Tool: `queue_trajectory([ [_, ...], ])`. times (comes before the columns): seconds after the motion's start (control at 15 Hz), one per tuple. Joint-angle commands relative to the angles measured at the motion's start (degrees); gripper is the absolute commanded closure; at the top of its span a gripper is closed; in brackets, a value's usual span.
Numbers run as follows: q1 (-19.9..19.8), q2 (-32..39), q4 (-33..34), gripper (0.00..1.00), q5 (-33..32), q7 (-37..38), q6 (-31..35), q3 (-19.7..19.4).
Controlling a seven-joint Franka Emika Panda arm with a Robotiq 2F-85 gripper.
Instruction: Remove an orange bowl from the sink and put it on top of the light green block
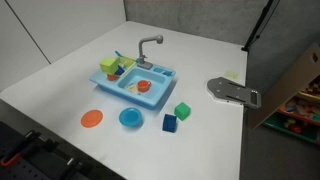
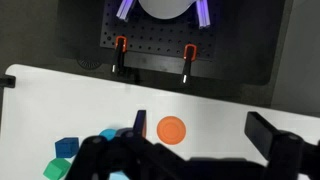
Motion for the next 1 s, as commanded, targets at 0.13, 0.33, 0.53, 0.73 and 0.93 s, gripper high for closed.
queue_trajectory([
  [0.13,0.5,0.1,0.1,0.00,-0.2,0.3,-0.1,-0.4],
  [0.33,0.2,1.0,0.7,0.00,-0.6,0.8,0.2,-0.1],
  [0.53,-0.8,4.4,3.0,0.00,-1.6,1.7,2.2,0.1],
  [0.73,-1.7,9.5,5.9,0.00,-2.5,2.9,5.0,0.2],
  [0.93,-2.8,15.4,9.8,0.00,-3.1,4.6,7.3,-0.4],
])
